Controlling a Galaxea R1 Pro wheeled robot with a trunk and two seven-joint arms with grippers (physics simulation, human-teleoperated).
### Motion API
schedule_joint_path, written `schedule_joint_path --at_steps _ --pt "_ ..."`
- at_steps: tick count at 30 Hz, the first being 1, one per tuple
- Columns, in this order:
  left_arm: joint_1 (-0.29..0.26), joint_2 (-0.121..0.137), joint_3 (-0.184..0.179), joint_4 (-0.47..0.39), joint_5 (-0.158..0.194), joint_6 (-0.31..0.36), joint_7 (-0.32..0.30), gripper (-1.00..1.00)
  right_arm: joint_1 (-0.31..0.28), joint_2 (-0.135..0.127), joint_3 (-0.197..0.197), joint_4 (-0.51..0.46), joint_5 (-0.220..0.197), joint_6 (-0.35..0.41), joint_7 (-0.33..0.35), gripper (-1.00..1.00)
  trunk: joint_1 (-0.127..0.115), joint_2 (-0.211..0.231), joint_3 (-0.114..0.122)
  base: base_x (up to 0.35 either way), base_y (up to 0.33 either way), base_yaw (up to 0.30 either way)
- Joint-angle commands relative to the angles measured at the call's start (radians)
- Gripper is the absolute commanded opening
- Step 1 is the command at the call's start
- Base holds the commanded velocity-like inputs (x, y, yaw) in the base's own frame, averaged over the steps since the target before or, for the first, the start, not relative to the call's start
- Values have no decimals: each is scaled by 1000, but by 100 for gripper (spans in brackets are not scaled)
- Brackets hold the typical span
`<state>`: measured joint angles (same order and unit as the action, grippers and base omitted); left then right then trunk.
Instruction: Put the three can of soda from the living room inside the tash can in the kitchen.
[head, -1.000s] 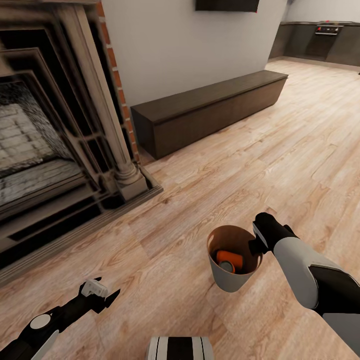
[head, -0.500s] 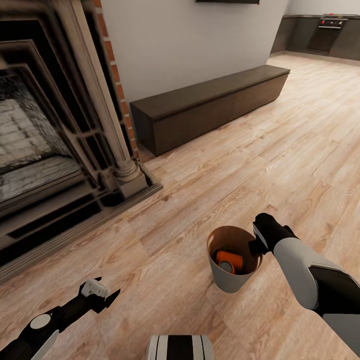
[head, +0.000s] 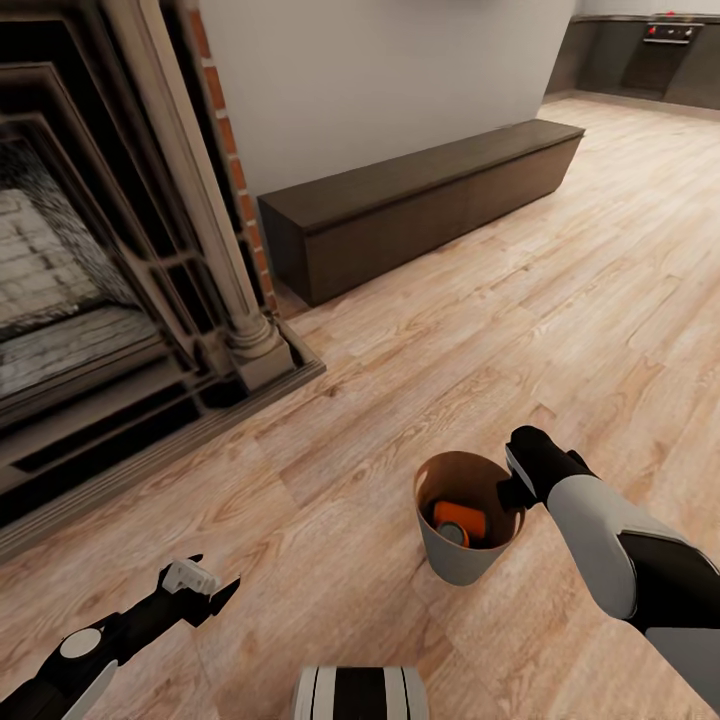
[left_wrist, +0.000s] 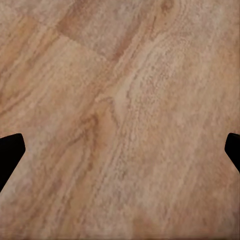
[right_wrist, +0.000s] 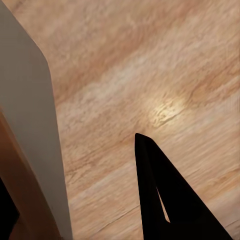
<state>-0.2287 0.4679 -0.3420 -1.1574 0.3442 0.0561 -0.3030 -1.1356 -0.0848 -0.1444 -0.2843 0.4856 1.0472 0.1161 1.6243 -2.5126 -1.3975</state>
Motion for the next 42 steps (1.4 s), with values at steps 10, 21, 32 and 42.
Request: schedule_joint_path --at_steps 10,21,32,42 --pt "0 0 0 1 1 -11 -1 100 0 -1 -3 1 -16 0 2 -100 2 -1 -16 0 0 0" --pt "0 0 0 1 0 -13 -1 100 0 -1 -3 1 -15 0 2 -100 2 -1 -16 0 0 0" --pt "-1 0 0 1 0 -13 -1 100 1 2 -3 1 -16 0 2 100 2 -1 -16 0 0 0" --pt "0 0 1 1 -1 -13 -1 100 5 -1 -4 -1 -16 0 2 100 2 -1 -16 0 0 0"
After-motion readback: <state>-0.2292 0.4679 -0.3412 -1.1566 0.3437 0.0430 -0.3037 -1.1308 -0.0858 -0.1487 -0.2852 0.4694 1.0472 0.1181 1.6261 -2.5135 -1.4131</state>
